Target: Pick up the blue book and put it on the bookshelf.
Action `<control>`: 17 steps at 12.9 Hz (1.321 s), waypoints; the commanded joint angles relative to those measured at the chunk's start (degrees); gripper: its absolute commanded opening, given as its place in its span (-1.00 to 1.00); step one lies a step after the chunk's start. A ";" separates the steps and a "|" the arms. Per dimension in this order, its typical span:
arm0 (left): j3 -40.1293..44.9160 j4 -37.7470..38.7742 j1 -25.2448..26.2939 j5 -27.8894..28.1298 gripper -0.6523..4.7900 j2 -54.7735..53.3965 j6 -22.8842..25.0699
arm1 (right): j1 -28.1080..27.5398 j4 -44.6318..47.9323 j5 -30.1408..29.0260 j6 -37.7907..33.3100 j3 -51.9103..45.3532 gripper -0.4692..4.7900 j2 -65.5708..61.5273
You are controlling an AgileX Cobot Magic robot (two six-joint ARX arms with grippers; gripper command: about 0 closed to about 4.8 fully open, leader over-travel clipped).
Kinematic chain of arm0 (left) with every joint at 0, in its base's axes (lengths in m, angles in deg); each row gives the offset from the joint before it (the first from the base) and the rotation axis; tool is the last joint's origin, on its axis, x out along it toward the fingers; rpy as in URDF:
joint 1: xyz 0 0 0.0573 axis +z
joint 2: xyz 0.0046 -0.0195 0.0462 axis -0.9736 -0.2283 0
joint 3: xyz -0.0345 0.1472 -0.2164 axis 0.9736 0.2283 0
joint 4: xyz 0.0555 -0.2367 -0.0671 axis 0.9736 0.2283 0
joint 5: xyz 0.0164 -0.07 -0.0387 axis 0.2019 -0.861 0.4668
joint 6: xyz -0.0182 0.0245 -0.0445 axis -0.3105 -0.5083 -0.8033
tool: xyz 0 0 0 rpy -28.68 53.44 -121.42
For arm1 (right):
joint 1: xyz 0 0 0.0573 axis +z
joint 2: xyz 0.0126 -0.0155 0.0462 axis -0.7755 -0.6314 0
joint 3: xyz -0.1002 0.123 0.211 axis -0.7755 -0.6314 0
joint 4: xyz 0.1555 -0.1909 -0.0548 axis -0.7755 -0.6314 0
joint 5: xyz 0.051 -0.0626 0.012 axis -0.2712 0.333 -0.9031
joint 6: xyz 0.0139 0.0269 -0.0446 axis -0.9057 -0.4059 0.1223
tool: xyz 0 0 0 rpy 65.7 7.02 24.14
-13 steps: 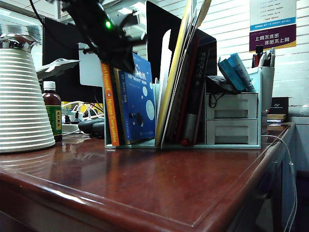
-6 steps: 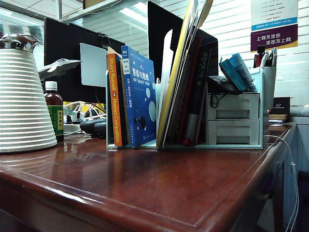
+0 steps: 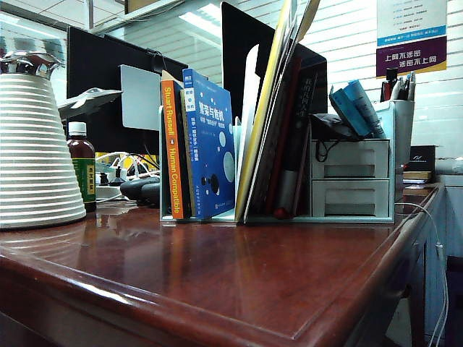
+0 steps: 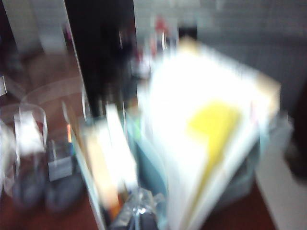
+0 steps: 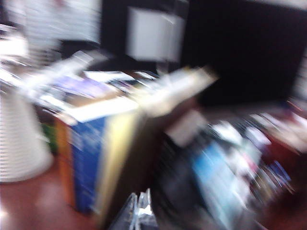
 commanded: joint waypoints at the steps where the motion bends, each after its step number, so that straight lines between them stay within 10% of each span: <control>1: 18.21 -10.69 -0.02 -0.13 -0.78 9.38 -1.01 | 0.02 2.86 3.72 0.13 -9.62 -0.85 5.86; 8: 46.12 -26.03 0.00 -0.37 -0.78 22.80 -3.80 | 0.02 0.55 3.30 -0.46 -17.68 -0.84 8.70; 15: 52.43 -28.02 0.68 4.15 -0.78 30.14 -3.76 | 0.02 0.55 3.48 -0.46 -17.68 -0.84 8.74; 17: 57.48 -22.29 10.86 5.79 -0.78 45.42 -3.76 | 0.02 0.52 3.48 -0.46 -17.66 -0.84 8.74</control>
